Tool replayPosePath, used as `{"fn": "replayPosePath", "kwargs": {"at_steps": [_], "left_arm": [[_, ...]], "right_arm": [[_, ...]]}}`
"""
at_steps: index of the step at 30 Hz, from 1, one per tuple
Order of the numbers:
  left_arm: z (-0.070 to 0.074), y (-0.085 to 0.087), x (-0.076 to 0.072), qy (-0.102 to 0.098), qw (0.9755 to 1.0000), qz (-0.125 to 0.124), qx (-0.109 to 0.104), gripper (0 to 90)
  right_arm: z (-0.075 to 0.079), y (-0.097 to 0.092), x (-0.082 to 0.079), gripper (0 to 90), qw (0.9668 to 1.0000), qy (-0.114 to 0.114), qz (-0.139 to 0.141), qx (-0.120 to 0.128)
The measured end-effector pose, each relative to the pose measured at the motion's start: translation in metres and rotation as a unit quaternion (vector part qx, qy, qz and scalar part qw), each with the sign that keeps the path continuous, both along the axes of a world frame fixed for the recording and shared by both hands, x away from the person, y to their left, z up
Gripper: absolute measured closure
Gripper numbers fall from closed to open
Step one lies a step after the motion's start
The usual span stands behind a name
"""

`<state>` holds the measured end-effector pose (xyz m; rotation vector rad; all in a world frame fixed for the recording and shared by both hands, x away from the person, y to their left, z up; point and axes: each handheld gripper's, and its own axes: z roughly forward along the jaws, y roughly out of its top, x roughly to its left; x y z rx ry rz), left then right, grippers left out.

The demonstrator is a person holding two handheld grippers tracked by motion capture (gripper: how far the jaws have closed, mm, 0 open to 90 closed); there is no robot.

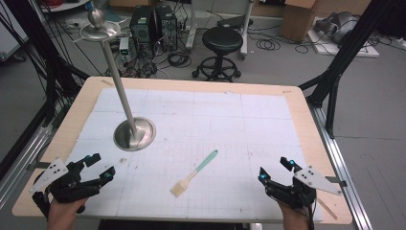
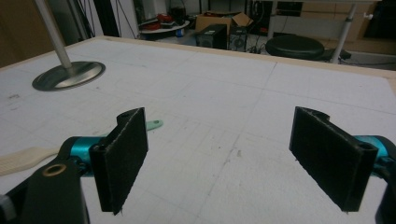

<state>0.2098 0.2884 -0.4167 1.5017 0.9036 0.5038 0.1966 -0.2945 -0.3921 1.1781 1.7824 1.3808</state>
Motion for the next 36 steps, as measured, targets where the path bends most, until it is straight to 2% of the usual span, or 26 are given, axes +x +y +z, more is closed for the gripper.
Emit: {"fn": "replayPosePath", "kwargs": {"at_steps": [4,9,11,15,21,22,23,25,28,30,31,36], "left_arm": [[0.000,0.000,0.001,0.002,1.0000,0.002,-0.002,20.8],[-0.001,-0.001,0.002,0.004,1.0000,0.000,0.001,21.0],[-0.001,-0.001,0.001,0.003,1.0000,0.000,-0.002,21.1],[-0.001,0.000,0.002,0.005,1.0000,-0.001,-0.003,21.2],[-0.001,0.000,0.001,0.005,1.0000,-0.001,-0.003,21.4],[-0.001,0.000,0.001,0.006,1.0000,-0.002,-0.001,21.4],[-0.001,0.000,0.001,0.006,1.0000,-0.002,-0.001,21.4],[-0.001,0.000,0.002,0.008,1.0000,-0.002,0.000,21.4],[-0.002,0.001,0.003,0.010,1.0000,-0.001,-0.002,21.5],[-0.002,0.001,0.003,0.009,1.0000,-0.001,-0.002,21.6],[-0.002,0.002,0.003,0.010,1.0000,-0.002,-0.002,21.6],[-0.002,0.002,0.003,0.011,0.9999,-0.003,-0.002,21.6]], "right_arm": [[-0.002,0.001,0.002,18.5,1.0000,0.004,0.008,-0.003],[-0.005,0.009,0.007,18.1,0.9991,0.028,0.033,0.001],[-0.005,0.013,0.008,17.6,0.9987,0.028,0.042,-0.006],[-0.004,0.020,0.009,18.5,0.9981,0.030,0.053,0.000],[-0.004,0.037,0.011,38.0,0.9954,0.031,0.091,-0.007],[-0.004,0.041,0.012,44.3,0.9943,0.031,0.102,-0.007],[-0.004,0.045,0.014,51.3,0.9922,0.030,0.121,-0.011],[-0.005,0.055,0.017,57.0,0.9899,0.032,0.136,-0.026],[-0.010,0.074,0.025,67.9,0.9840,0.049,0.167,-0.039],[-0.014,0.089,0.030,84.3,0.9773,0.069,0.194,-0.049],[-0.016,0.097,0.032,87.8,0.9746,0.071,0.204,-0.058],[-0.028,0.135,0.042,89.2,0.9610,0.106,0.241,-0.084]]}}
